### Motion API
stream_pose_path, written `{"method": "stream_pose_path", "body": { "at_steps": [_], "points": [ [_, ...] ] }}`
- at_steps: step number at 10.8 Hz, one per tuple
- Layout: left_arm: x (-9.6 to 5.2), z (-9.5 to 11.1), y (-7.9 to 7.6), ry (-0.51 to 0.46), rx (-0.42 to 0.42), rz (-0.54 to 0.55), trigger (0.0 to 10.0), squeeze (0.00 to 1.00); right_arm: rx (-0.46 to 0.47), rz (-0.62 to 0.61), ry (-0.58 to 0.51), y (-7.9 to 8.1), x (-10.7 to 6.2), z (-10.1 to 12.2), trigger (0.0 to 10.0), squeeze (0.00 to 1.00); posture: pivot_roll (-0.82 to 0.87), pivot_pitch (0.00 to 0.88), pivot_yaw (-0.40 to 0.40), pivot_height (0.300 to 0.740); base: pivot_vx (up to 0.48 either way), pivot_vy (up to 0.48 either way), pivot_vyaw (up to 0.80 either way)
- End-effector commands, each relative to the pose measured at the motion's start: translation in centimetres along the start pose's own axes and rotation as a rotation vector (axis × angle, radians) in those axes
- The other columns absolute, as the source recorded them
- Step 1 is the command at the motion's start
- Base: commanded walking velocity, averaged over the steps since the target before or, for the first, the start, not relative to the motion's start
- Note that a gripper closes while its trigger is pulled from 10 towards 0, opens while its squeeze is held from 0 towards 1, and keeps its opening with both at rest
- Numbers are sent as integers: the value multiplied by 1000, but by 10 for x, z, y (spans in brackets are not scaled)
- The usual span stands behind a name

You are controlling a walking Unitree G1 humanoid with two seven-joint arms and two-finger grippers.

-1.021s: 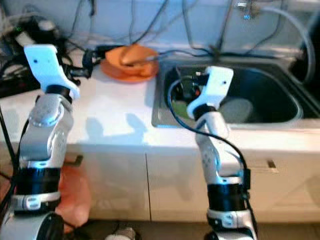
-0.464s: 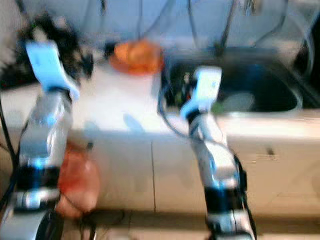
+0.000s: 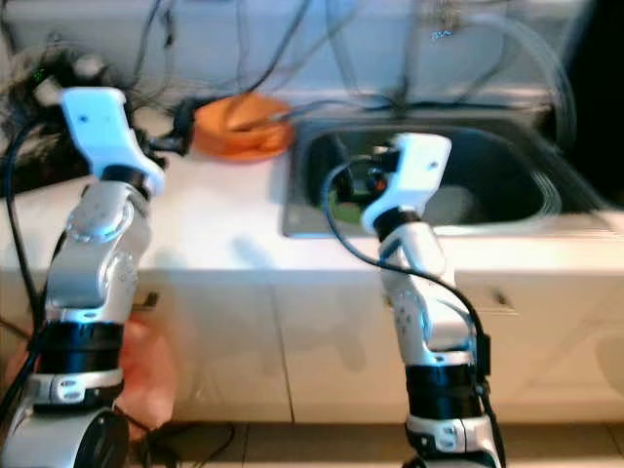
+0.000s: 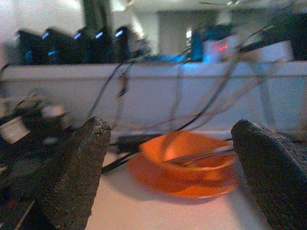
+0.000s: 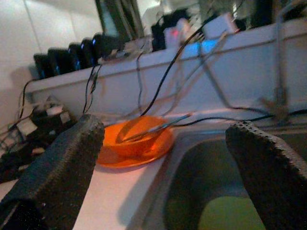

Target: Kitchen organization

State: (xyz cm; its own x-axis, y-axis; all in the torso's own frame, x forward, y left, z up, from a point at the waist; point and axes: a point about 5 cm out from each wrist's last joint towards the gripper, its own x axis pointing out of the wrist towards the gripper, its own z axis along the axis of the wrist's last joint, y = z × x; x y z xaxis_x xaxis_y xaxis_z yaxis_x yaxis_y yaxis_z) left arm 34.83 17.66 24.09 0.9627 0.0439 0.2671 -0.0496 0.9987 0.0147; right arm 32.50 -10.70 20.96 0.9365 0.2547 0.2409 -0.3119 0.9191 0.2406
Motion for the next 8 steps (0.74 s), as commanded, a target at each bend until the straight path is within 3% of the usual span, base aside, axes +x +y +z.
{"method": "stream_pose_path", "body": {
  "at_steps": [1,3,6,8],
  "points": [
    [2,4,3,-6,-5,6,10000,0,-16,-13,7,-2,2,0,10000,0,135,33,33,740,435,0,0],
    [2,3,4,-4,-6,11,10000,0,-85,-19,2,-3,2,0,10000,0,132,29,32,740,435,0,0],
    [1,2,2,3,-16,6,10000,0,-41,41,31,7,1,-2,10000,0,129,32,35,740,430,0,0],
    [1,0,1,6,-21,13,10000,0,-88,24,51,5,-1,-6,10000,0,129,35,35,740,0,0,0]
  ]
}}
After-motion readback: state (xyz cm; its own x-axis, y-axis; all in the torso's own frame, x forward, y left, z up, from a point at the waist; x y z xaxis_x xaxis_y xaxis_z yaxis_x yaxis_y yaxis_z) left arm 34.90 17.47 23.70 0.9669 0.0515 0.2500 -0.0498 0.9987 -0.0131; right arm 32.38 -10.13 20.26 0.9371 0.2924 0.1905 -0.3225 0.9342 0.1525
